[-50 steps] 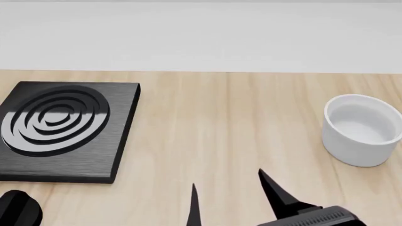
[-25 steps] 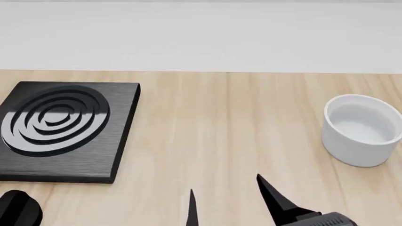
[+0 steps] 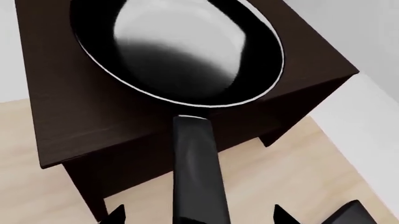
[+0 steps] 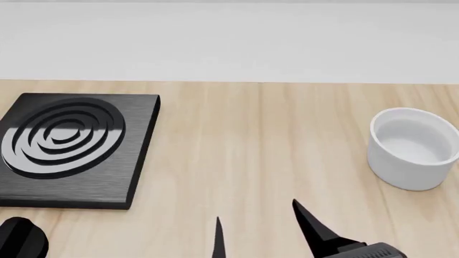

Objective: Put the frying pan on the cabinet shelf.

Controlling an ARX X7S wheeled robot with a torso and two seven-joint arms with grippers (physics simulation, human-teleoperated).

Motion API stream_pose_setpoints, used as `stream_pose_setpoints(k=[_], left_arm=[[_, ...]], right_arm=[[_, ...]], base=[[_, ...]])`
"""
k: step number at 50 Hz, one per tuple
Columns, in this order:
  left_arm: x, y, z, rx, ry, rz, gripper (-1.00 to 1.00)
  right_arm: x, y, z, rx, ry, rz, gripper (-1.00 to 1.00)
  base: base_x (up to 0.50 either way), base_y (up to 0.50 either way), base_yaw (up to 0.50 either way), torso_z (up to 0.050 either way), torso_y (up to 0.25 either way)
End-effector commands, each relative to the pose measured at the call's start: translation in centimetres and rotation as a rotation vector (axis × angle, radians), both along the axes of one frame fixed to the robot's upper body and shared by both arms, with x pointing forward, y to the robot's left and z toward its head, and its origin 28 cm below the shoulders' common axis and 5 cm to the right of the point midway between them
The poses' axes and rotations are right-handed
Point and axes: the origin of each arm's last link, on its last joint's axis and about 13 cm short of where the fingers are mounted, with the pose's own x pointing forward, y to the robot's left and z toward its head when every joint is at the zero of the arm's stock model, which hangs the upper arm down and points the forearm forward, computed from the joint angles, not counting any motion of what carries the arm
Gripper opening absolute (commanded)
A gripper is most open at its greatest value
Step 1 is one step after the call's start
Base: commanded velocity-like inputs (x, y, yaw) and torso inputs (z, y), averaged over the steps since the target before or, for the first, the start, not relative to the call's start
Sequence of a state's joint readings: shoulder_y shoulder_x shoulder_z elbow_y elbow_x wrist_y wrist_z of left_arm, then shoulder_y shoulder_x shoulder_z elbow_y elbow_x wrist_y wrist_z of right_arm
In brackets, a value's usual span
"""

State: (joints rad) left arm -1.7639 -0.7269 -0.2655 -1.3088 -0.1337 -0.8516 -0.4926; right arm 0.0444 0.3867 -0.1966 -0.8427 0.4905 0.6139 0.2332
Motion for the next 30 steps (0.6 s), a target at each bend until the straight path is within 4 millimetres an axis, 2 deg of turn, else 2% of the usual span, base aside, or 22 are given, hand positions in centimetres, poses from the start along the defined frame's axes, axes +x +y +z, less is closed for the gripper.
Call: stream_pose_setpoints(k=[1,8,25,30], left_arm=[[1.0,-1.8,2.0,0.046,-0.033,-0.124,1.0],[0.7,-1.9,3.0,0.076,-0.024,-0.127,1.0],[-0.1,-0.8,3.3,0.112,-0.011,-0.091,1.0],[-0.1,-1.1,3.8,0.13,-0.019,-0.108,1.0]], right_arm=[[0.2,-0.1,0.1,0.011,-0.023,-0.015,1.0],[0.2,-0.1,0.1,0.011,-0.022,-0.014,1.0],[0.4,0.1,0.0,0.015,-0.016,-0.01,1.0],[0.3,0.1,0.0,0.014,-0.017,-0.009,1.0]], base=[[0.0,0.0,0.0,0.0,0.0],[0.0,0.0,0.0,0.0,0.0],[0.0,0.0,0.0,0.0,0.0],[0.0,0.0,0.0,0.0,0.0]])
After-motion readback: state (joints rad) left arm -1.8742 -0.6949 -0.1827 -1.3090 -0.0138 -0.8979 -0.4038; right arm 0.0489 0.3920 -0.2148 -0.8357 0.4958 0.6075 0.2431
